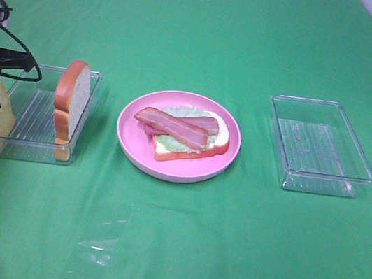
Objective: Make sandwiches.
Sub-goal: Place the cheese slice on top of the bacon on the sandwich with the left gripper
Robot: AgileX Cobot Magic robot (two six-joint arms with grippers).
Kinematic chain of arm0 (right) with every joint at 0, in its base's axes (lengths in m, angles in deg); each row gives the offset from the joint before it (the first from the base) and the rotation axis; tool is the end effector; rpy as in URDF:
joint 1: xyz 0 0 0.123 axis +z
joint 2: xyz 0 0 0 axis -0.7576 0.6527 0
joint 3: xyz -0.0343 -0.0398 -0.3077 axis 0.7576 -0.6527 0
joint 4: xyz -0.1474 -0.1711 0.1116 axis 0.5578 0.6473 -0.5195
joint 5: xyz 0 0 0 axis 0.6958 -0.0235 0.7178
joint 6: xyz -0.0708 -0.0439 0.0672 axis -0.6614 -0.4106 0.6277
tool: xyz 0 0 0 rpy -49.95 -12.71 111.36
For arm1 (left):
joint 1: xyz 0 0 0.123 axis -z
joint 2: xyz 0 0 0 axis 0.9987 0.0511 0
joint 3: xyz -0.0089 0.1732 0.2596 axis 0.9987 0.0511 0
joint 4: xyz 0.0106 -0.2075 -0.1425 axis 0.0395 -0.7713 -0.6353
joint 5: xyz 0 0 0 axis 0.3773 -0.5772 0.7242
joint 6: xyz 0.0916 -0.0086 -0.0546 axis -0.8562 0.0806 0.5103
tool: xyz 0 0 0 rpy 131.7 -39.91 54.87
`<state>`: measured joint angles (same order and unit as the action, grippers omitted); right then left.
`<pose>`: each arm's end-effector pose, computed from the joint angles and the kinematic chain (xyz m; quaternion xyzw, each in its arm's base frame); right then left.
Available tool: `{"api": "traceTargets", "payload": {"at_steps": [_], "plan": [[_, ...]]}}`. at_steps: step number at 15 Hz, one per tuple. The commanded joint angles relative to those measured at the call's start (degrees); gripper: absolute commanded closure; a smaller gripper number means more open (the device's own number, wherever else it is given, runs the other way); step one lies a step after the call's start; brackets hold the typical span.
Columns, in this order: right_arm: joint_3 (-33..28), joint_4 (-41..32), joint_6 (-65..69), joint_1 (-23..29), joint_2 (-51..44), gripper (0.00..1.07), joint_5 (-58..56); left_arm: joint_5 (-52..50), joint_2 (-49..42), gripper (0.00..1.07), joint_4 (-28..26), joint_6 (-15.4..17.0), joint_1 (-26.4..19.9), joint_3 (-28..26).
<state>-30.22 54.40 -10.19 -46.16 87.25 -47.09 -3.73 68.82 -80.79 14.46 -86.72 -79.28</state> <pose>-0.0162 0.0037 0.2530 -0.0538 0.8725 0.0208 0.4851 0.4096 -0.0207 0.1707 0.0336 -0.9958 0.0849 0.0030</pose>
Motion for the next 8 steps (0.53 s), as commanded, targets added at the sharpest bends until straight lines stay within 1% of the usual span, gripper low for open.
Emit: {"api": "traceTargets", "payload": {"at_steps": [1,4,5,7,8], "plan": [[-0.2,-0.2,-0.4,-0.3,-1.9,0.09,0.3,1.0,-0.1,1.07,-0.5,0.5,0.0,0.3],[-0.2,-0.2,-0.4,-0.3,-1.9,0.09,0.3,-0.3,-3.2,1.07,-0.6,0.5,0.0,-0.2],[-0.2,-0.2,-0.4,-0.3,-1.9,0.09,0.3,0.2,-4.0,1.07,-0.6,0.5,0.0,-1.3],[-0.2,-0.2,-0.4,-0.3,-1.9,0.09,0.3,1.0,-6.1,1.07,-0.7,1.8,0.1,-4.1],[-0.2,-0.2,-0.4,-0.3,-1.9,0.09,0.3,1.0,-6.8,1.07,-0.7,1.8,0.1,-4.9]]}}
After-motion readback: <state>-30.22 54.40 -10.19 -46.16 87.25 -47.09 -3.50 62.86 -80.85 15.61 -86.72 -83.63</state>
